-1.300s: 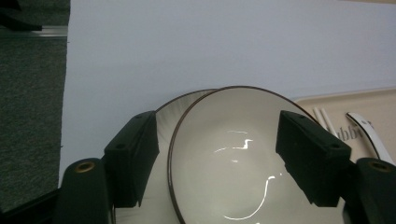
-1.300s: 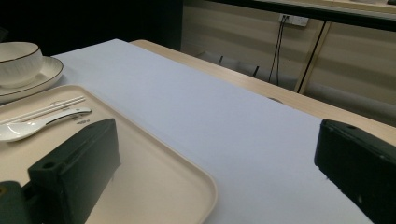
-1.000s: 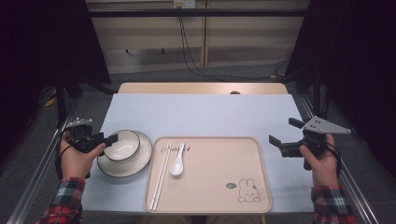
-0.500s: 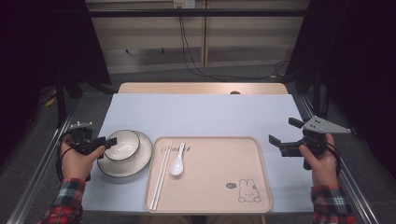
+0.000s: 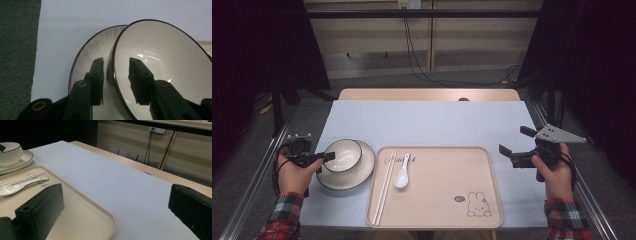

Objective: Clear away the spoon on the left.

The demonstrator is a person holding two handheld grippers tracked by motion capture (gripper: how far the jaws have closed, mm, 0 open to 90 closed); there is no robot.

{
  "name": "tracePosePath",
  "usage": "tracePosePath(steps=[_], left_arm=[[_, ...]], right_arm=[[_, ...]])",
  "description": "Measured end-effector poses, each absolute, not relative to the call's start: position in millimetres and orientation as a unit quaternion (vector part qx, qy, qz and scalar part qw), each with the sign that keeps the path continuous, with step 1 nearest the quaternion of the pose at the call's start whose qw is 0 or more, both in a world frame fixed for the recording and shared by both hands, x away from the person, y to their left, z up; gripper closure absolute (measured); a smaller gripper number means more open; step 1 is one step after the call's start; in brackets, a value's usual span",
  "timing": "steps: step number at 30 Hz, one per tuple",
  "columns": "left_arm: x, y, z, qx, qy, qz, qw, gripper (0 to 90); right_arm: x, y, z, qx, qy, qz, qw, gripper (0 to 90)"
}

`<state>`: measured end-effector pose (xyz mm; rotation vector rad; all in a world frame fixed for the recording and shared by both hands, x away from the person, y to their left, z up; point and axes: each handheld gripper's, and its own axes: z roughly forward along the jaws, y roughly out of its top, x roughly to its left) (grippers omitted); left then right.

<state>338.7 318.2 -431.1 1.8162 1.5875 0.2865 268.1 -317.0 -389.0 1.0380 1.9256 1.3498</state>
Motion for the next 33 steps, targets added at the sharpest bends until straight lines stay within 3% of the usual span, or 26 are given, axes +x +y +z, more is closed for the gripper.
tracePosePath(steps=[6, 33], left_arm=[[339.4, 318.3, -434.1, 0.699, 0.620, 0.104, 0.341, 73.7], [342.0, 316.7, -438.8, 0.678, 0.648, 0.082, 0.337, 81.8]], right_arm=[[268.1, -317.4, -389.0, 0.386, 0.719, 0.505, 0.281, 0.0], [268.6, -317.6, -390.0, 0.387, 0.721, 0.502, 0.280, 0.0]])
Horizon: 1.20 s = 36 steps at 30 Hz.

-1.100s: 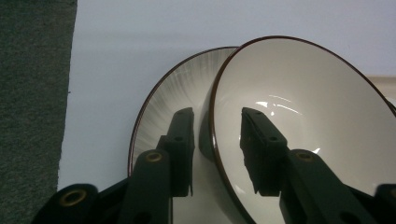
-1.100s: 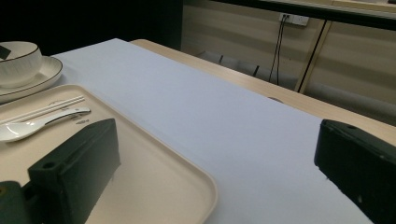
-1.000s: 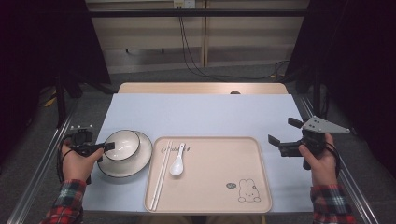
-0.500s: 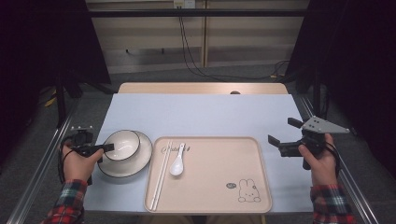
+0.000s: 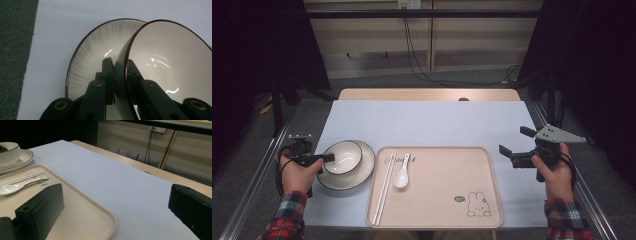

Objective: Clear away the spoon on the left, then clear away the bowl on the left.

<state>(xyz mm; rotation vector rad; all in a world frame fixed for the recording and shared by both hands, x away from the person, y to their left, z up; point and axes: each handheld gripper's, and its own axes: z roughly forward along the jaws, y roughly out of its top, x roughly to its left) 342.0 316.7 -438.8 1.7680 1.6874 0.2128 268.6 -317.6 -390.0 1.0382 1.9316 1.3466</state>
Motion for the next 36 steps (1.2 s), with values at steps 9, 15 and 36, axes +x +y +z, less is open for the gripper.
tracePosePath(steps=[9, 15, 36], left_arm=[[341.4, 316.2, -438.0, 0.681, 0.647, 0.077, 0.335, 82.1], [340.8, 314.3, -436.4, 0.680, 0.648, 0.074, 0.335, 82.1], [333.7, 267.1, -403.9, 0.721, 0.577, 0.029, 0.384, 82.1]], right_arm=[[267.4, -319.1, -389.0, 0.389, 0.716, 0.506, 0.282, 0.0], [267.6, -319.5, -389.2, 0.390, 0.715, 0.507, 0.282, 0.0], [266.7, -319.4, -388.5, 0.390, 0.716, 0.505, 0.282, 0.0]])
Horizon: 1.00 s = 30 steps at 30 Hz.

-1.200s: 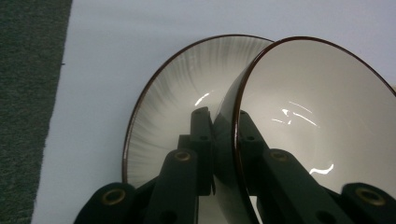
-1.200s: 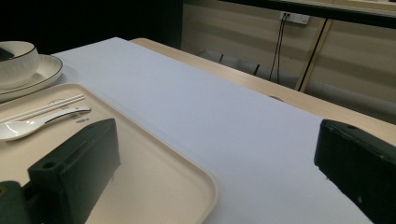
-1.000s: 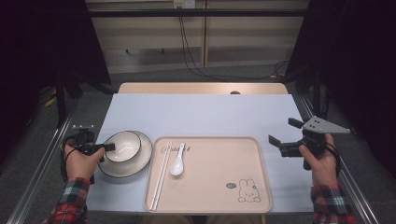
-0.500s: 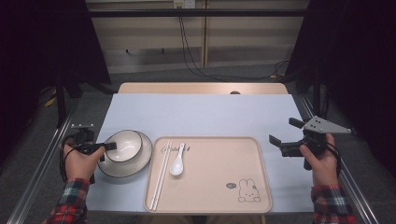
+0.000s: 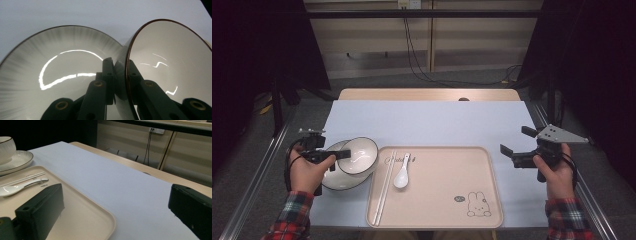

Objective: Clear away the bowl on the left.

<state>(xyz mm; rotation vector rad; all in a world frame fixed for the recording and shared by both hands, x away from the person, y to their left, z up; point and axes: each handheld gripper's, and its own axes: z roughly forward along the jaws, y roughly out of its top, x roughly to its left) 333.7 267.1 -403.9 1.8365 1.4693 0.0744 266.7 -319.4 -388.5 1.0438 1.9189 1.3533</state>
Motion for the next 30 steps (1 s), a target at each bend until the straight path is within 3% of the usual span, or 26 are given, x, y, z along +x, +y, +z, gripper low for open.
tracePosePath(steps=[30], left_arm=[[316.8, 192.4, -402.9, 0.800, 0.476, -0.033, 0.363, 82.0]], right_arm=[[266.2, -318.5, -388.8, 0.390, 0.715, 0.508, 0.281, 0.0]])
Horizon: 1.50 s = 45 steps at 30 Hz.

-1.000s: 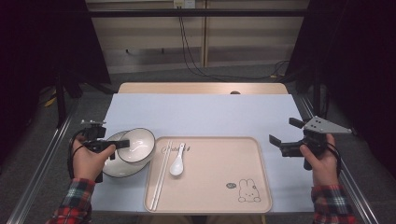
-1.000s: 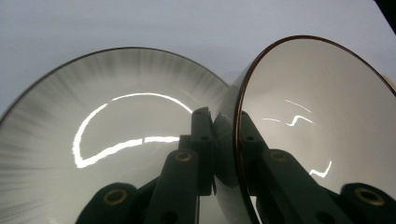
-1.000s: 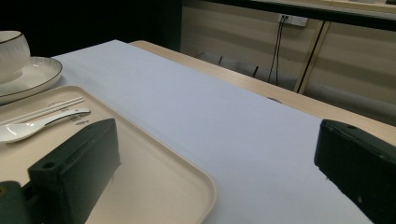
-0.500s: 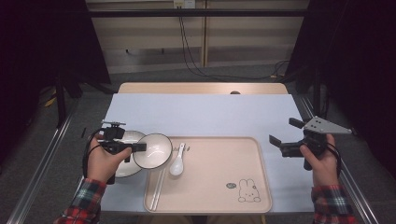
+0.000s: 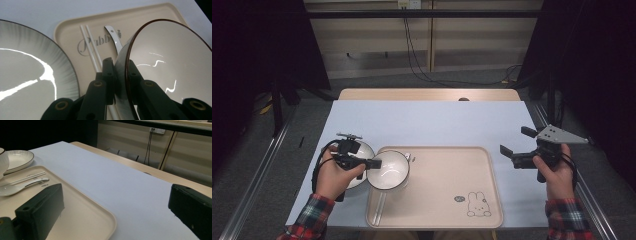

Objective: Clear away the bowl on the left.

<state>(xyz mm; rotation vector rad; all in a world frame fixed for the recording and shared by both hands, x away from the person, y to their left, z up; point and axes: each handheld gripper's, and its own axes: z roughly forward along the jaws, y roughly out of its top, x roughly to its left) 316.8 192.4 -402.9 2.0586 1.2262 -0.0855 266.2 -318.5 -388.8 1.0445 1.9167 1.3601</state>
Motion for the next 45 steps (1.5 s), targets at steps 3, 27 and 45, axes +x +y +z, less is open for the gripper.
tracePosePath(steps=[3, 27, 45], left_arm=[[315.2, 186.7, -404.1, 0.805, 0.469, -0.040, 0.362, 82.0], [301.4, 154.6, -412.3, 0.832, 0.423, -0.072, 0.353, 82.0], [294.0, 141.6, -417.0, 0.844, 0.398, -0.089, 0.347, 82.0]], right_arm=[[266.3, -318.6, -388.9, 0.389, 0.715, 0.507, 0.282, 0.0], [266.1, -319.4, -388.9, 0.387, 0.717, 0.506, 0.282, 0.0], [265.7, -320.0, -388.9, 0.389, 0.717, 0.506, 0.281, 0.0]])
